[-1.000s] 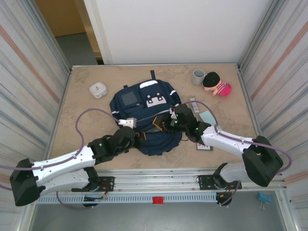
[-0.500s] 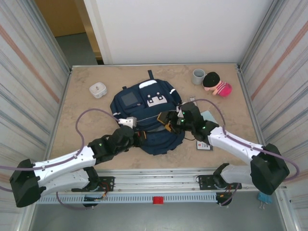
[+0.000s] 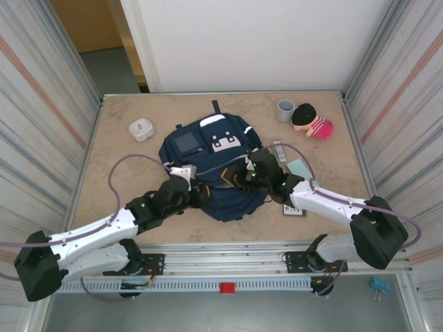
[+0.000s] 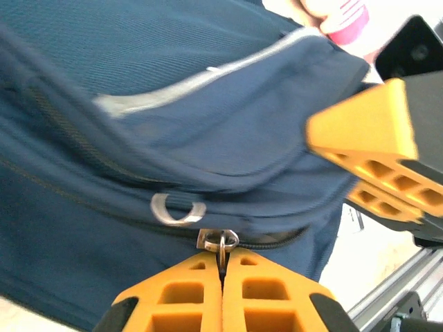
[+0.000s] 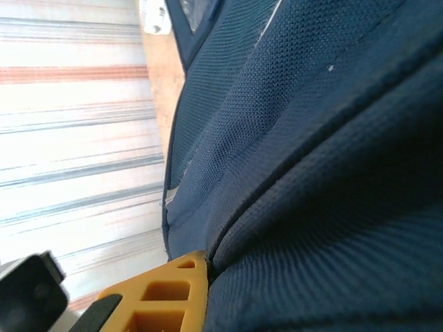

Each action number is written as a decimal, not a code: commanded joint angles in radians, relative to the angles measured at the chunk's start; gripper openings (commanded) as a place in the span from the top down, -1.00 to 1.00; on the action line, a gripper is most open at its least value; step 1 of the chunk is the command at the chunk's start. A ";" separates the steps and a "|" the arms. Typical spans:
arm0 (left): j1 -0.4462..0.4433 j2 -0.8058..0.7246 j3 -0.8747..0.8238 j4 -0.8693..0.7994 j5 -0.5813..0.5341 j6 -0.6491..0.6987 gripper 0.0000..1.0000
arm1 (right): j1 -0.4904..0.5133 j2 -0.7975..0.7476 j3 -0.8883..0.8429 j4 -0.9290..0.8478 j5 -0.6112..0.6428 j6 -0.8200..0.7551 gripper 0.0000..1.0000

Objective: Pack books, pencil case, and school supplies into a backpack

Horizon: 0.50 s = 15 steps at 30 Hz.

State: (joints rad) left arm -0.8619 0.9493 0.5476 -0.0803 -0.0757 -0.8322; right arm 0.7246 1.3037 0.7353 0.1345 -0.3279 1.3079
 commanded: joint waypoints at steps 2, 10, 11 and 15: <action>0.123 -0.042 -0.028 -0.007 0.020 0.087 1.00 | -0.052 -0.068 0.091 -0.117 -0.117 -0.157 0.91; 0.375 0.058 -0.055 0.080 0.107 0.188 1.00 | -0.099 -0.080 0.234 -0.243 -0.269 -0.251 0.96; 0.399 0.081 -0.055 0.093 0.115 0.191 1.00 | -0.100 -0.079 0.242 -0.250 -0.269 -0.255 0.96; 0.470 0.161 -0.030 0.145 0.159 0.196 0.98 | -0.095 -0.071 0.247 -0.252 -0.249 -0.250 0.96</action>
State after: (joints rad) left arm -0.4362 1.0779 0.5114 0.0143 0.0975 -0.6704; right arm 0.6334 1.2743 0.9363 -0.1154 -0.5179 1.1053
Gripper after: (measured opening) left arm 0.050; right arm 0.120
